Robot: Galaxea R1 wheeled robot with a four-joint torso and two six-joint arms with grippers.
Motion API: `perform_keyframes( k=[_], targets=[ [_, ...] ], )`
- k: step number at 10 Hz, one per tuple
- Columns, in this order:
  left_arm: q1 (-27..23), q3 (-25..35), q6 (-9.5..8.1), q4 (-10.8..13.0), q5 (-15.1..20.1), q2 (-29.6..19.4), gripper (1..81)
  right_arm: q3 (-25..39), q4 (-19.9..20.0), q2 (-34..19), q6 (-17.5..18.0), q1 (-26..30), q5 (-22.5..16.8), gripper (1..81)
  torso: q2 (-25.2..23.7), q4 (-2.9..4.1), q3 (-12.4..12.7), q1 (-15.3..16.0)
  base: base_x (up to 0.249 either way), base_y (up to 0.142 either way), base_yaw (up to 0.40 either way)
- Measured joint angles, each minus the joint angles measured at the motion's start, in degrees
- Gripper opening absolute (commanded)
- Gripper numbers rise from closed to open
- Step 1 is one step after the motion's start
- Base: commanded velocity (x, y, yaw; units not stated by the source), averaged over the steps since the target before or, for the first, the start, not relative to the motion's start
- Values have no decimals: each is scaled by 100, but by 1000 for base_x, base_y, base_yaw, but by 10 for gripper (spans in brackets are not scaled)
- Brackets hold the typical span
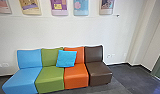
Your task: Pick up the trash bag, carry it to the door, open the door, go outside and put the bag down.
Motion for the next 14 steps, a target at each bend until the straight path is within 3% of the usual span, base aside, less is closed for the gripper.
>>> perform_keyframes(
  k=[14],
  targets=[
    [-13, 0, 38, 0, 50, 13, 10, 0, -6, 0, -12, -37, -9, 811, 2, 0, 0, -2, 0, 0, -247]
  ],
)
